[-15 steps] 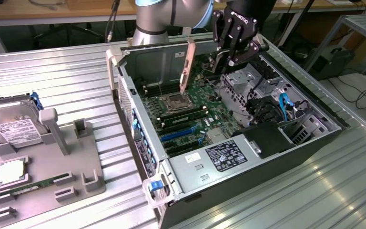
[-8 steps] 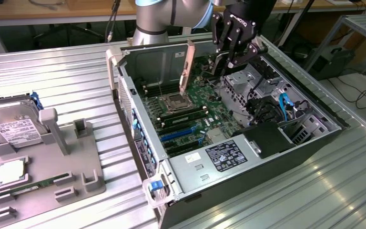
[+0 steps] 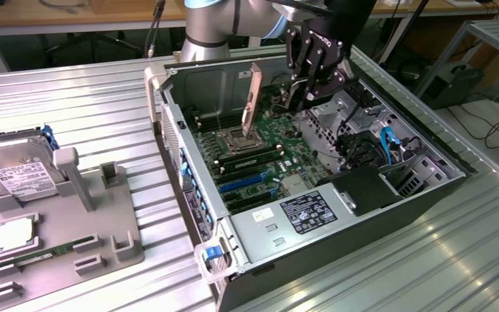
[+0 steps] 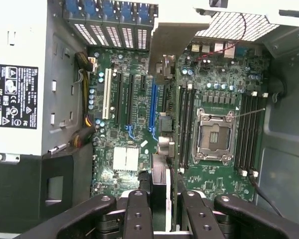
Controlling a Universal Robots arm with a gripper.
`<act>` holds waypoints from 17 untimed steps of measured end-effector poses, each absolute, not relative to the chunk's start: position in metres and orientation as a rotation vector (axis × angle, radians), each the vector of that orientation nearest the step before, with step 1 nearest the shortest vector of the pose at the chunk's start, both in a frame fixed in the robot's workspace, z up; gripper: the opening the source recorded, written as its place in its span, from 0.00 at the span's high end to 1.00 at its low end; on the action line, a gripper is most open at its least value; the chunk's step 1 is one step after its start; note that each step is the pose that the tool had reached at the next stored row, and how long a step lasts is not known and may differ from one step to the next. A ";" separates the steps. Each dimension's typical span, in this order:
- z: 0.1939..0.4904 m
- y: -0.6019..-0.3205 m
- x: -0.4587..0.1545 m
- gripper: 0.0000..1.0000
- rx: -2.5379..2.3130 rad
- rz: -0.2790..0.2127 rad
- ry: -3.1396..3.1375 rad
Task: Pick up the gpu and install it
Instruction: 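Insert the gpu into the slot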
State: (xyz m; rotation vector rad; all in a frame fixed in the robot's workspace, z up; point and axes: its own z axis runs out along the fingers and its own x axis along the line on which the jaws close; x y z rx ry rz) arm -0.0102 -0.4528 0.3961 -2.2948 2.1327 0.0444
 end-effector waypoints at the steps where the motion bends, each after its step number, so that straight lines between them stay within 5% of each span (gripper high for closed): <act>1: 0.395 -0.453 -0.010 0.72 -2.295 0.044 2.133; 17: 0.380 -0.455 -0.011 0.72 -2.294 0.044 2.133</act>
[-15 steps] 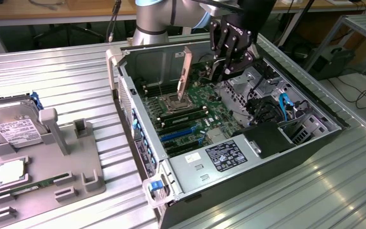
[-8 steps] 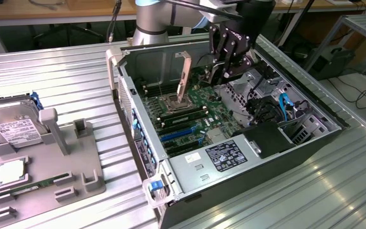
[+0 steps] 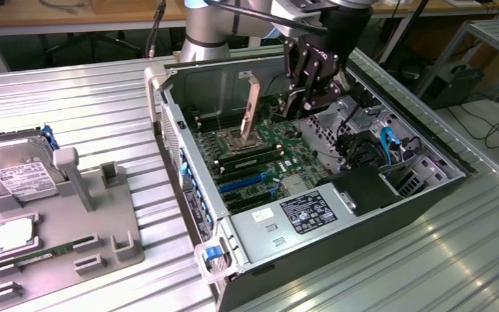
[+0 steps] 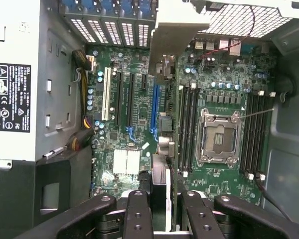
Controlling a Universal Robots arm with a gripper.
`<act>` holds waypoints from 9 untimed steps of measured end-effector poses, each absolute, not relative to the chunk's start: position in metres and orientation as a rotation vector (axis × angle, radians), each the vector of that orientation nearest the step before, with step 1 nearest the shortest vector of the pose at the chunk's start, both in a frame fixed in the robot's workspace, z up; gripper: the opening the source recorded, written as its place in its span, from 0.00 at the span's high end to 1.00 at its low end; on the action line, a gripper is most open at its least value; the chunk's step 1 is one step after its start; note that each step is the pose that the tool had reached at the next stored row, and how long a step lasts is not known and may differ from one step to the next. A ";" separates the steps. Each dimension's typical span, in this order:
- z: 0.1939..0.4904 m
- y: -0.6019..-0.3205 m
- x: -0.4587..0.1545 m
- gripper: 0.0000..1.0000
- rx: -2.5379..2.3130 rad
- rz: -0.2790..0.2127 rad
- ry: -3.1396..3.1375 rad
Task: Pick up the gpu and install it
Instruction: 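Insert the gpu into the slot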
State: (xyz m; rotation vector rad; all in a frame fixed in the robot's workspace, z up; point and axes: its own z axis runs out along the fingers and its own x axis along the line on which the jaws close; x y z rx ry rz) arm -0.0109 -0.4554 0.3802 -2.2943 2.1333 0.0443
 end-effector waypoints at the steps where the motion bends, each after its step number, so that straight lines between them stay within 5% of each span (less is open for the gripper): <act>1: 0.380 -0.455 -0.011 0.72 -2.294 0.044 2.133; 9: 0.373 -0.457 -0.011 0.72 -2.294 0.044 2.133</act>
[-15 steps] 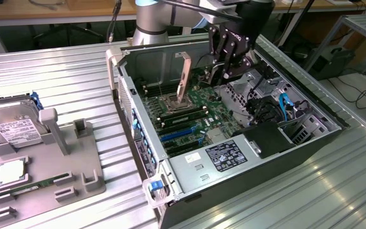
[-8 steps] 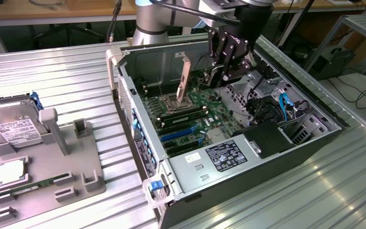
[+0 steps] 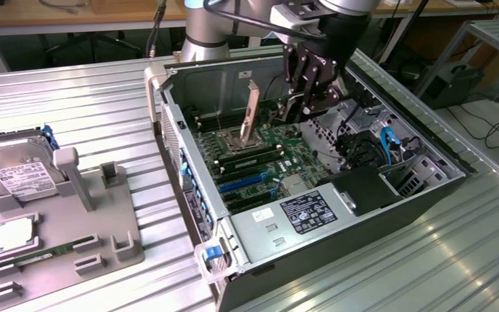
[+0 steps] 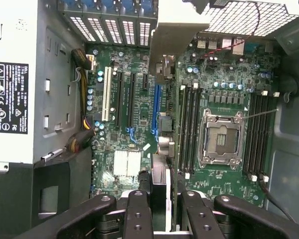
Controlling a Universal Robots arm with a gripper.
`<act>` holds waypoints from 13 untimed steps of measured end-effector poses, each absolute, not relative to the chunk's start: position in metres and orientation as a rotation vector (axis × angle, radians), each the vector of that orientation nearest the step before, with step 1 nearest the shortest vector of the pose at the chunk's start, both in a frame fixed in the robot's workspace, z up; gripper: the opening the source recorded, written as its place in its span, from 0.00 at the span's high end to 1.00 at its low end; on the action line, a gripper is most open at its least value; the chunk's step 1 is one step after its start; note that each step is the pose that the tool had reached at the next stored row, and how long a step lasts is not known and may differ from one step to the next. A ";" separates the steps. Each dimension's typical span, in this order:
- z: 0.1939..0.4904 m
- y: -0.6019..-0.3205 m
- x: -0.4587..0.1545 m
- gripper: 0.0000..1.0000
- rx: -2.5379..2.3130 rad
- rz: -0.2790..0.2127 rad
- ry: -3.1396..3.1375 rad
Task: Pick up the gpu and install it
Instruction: 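Insert the gpu into the slot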
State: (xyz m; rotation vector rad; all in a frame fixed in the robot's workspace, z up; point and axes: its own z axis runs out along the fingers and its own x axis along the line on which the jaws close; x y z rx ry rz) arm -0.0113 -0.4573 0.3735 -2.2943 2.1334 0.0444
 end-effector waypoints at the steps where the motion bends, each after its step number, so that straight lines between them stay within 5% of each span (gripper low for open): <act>1: 0.373 -0.458 -0.011 0.72 -2.294 0.044 2.133; 13: 0.354 -0.460 -0.012 0.72 -2.294 0.044 2.133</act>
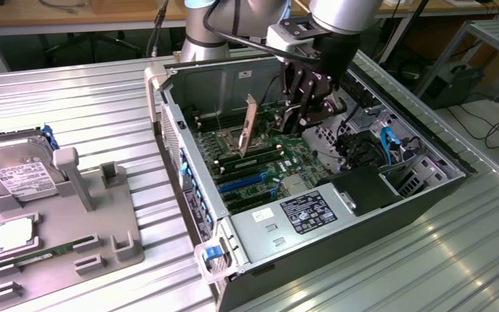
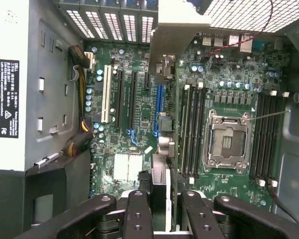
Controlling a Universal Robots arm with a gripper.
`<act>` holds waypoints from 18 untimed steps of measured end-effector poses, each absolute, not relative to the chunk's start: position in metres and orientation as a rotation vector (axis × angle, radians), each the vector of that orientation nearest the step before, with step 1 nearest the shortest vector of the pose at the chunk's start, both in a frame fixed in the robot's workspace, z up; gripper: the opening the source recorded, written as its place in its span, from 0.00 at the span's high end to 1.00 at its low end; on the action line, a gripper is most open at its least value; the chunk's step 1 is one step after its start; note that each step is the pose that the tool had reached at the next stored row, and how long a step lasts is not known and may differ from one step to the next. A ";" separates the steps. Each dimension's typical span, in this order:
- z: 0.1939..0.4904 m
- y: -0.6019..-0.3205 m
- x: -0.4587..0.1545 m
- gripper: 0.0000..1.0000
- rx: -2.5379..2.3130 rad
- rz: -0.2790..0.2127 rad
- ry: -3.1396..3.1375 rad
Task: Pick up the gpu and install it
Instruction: 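Insert the gpu into the slot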
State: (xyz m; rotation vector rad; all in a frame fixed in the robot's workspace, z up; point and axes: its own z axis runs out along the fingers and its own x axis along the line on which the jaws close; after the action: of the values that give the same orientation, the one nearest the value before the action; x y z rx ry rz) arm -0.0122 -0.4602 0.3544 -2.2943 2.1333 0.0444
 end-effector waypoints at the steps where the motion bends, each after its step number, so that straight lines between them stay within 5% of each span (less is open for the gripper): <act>1: 0.351 -0.460 -0.012 0.72 -2.294 0.044 2.133; 18: 0.266 -0.462 -0.033 0.72 -2.147 0.061 2.292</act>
State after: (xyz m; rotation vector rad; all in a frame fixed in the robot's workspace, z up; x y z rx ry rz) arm -0.0334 -0.4620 0.2656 -2.1471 2.2920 0.0614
